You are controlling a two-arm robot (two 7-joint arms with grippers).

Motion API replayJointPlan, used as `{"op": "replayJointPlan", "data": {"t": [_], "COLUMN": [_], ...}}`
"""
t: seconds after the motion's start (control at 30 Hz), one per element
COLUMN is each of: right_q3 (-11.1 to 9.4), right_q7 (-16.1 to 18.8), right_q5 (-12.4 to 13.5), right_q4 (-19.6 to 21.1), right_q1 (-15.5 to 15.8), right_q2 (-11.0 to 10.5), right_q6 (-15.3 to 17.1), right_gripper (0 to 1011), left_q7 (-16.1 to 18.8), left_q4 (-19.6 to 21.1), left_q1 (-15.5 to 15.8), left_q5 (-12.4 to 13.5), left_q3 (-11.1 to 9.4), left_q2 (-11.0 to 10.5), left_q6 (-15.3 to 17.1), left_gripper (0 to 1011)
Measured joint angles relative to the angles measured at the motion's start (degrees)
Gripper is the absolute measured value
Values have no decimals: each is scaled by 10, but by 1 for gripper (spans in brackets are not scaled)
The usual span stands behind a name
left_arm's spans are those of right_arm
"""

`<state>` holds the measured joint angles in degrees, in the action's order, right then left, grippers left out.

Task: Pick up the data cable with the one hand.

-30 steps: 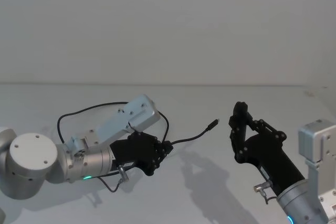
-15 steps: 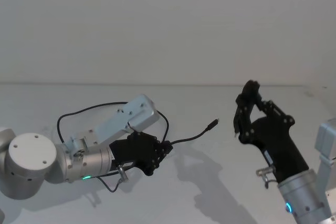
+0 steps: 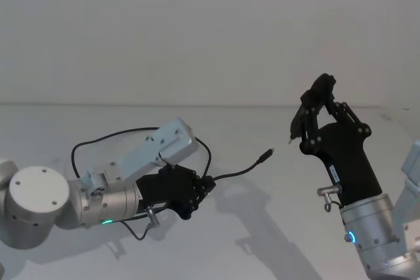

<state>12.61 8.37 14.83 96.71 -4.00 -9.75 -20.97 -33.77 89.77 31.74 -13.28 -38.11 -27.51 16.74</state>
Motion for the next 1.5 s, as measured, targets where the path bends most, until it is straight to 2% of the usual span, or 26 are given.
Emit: {"op": "replayJointPlan", "data": {"t": [0.27, 0.63, 0.9, 1.2, 1.5], "right_q3": [-1, -2, -2, 0, 0], "right_q7": [10, 22, 27, 31, 33], "right_q5": [21, 36, 31, 14, 5], "right_q4": [-29, -59, -58, -38, -28], "right_q1": [-9, -12, -9, -2, 1], "right_q2": [14, 21, 21, 19, 18], "right_q6": [1, 14, 14, 15, 29], "right_gripper": [283, 283, 283, 283, 283], "left_q7": [0, -7, -28, -49, -58], "left_q4": [3, 11, 16, 17, 18], "left_q1": [-4, -9, -8, -4, -2], "left_q5": [4, 9, 16, 22, 25], "left_q3": [5, 12, 6, -7, -13], "left_q2": [-4, -13, -26, -38, -45], "left_q6": [-12, -30, -35, -38, -39], "left_gripper": [36, 36, 36, 36, 36]}}
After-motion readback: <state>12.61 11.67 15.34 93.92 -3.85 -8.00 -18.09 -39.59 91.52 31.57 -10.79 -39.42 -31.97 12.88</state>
